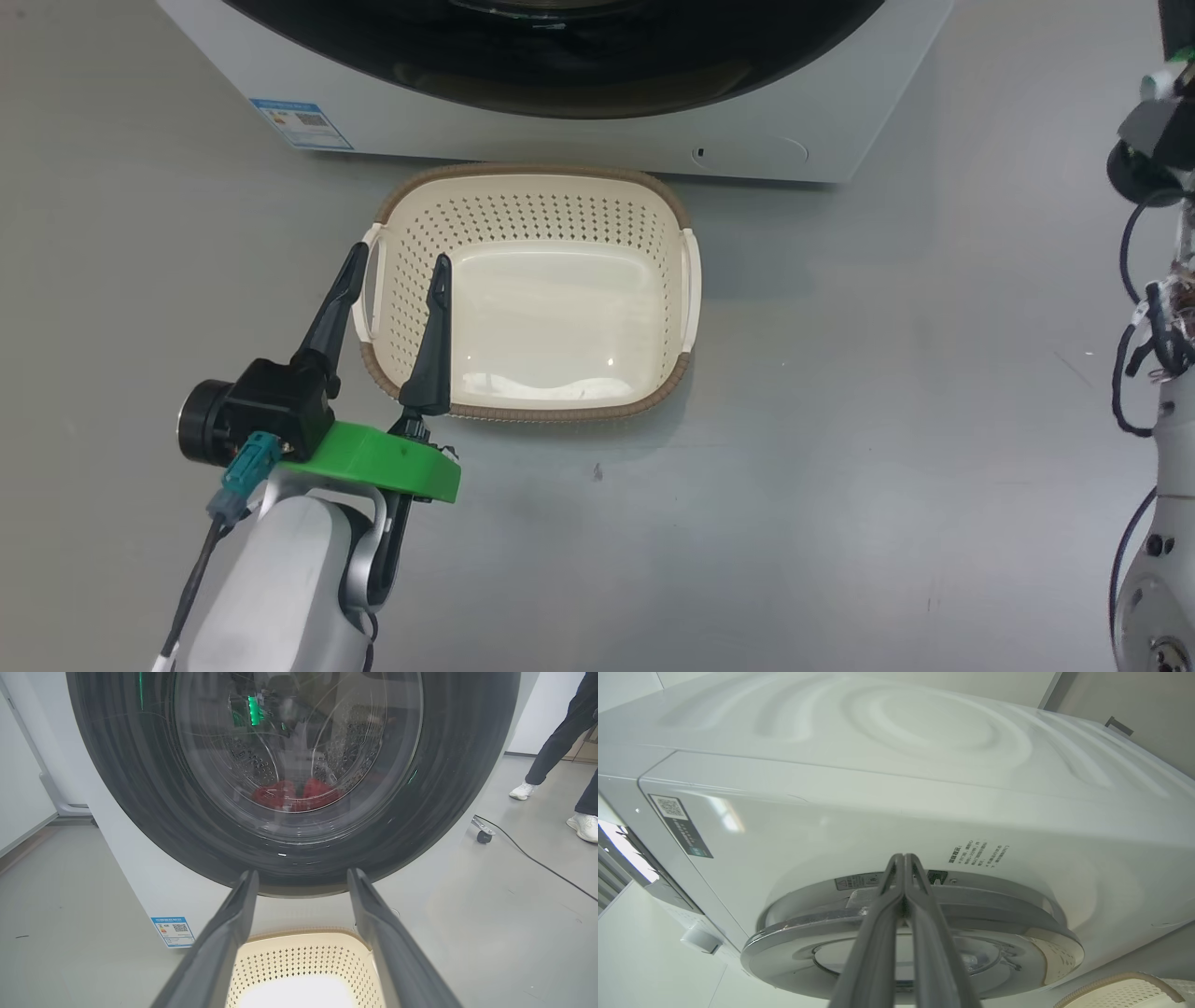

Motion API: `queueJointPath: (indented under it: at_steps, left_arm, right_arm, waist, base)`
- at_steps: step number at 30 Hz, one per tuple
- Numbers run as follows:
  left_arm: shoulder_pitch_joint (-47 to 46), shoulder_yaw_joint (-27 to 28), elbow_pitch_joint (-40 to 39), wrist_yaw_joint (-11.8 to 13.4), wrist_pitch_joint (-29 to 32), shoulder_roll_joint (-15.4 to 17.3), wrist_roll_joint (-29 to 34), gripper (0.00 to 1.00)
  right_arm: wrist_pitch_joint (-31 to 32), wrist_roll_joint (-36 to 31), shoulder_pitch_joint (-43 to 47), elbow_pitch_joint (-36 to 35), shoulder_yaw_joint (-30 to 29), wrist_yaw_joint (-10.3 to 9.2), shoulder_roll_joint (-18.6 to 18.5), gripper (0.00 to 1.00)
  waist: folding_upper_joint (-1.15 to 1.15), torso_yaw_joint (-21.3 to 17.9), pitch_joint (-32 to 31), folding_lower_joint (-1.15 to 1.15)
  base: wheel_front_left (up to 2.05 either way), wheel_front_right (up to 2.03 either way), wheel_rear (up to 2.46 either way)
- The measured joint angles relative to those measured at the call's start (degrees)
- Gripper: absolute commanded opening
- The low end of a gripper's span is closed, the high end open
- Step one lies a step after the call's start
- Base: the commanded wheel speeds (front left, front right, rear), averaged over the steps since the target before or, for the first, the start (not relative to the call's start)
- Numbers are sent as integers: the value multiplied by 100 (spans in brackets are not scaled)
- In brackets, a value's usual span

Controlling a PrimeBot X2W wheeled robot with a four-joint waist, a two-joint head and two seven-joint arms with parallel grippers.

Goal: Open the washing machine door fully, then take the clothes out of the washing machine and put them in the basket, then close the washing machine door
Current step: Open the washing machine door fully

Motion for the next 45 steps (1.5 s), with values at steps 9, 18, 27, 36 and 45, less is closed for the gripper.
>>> queueJointPath:
  at_steps: [9,18,27,36,45]
  left_arm:
    - [-233,-237,-80,0,0,-11,-69,100]
    - [-321,-442,-93,2,0,-23,-203,100]
    - [-384,-603,-132,45,0,-24,-272,100]
    - [-439,-634,-177,130,0,-29,-382,100]
    - [-470,-659,-192,189,0,-29,-388,100]
  right_arm:
    - [813,168,-740,186,142,-303,-444,0]
    - [1455,197,-1270,381,410,-502,-751,0]
    - [1780,147,-1731,506,668,-649,-837,0]
    - [1934,122,-1989,737,772,-657,-825,0]
    - [2098,121,-2127,939,843,-657,-853,0]
  waist:
    - [0,186,325,0]
    - [0,428,499,0]
    - [0,589,619,0]
    - [0,686,696,0]
    - [0,726,750,0]
  base:
    - [0,0,0]
    - [0,0,0]
    - [0,0,0]
    - [0,0,0]
    - [0,0,0]
